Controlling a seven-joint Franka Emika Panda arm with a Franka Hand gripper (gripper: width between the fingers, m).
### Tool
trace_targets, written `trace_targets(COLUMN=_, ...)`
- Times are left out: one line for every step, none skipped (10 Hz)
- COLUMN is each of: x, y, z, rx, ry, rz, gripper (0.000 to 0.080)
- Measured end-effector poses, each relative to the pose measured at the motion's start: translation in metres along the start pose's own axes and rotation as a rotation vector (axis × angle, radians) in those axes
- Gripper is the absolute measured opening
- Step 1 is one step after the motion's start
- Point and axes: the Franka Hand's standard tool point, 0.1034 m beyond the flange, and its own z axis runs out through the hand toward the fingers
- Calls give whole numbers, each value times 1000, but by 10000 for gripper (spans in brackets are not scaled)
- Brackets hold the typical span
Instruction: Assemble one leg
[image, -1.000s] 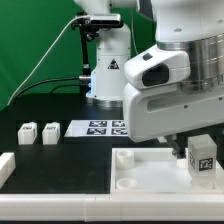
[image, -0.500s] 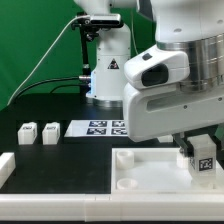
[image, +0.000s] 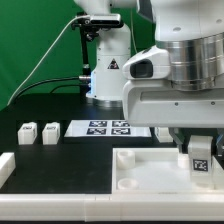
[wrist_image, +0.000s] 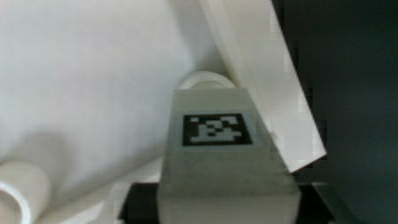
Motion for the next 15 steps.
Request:
trace_targets(x=0, y=1, z=0, rx=-3, ry=-1, rz=130, gripper=292)
trace_targets(x=0, y=2, z=0, rx=-10, ry=-2, rz=280, gripper=294)
trace_targets(x=-1, y=2, z=0, rx=-15, ry=-2, rz=389, gripper=294)
trace_targets(x=-3, y=2, z=1, rx=-22, ry=1, rz=526, gripper=294)
trace_targets(x=-3, y=2, z=1, rx=-27, ry=5, rz=619, gripper=294)
trace_targets(x=-3, y=2, z=1, rx=-30, ry=8, rz=714, gripper=294)
trace_targets(x=-3, y=2, z=1, rx=-31, ry=7, rz=701, gripper=294)
trace_targets(x=-3, y=2, z=1, rx=-31, ry=7, rz=672, gripper=294)
trace_targets(x=-4, y=2, z=2, rx=-31, ry=6, rz=630, gripper=294)
trace_targets(x=-4, y=2, z=2, rx=-31, ry=6, rz=625, gripper=474)
trace_targets(x=-7, y=-2, z=3, rx=-31, ry=6, rz=461, gripper=588)
trace_targets(x=-9, y=-4, z=3, rx=-32, ry=3, rz=303, gripper=588)
trace_targets(x=-9, y=-4, z=4, rx=-31, ry=1, rz=146, gripper=637)
trace_targets(x=-7, y=-5, z=3, rx=-25, ry=7, rz=5, gripper=646)
trace_targets(x=-6, y=-4, z=3, rx=-25, ry=6, rz=-141, gripper=646)
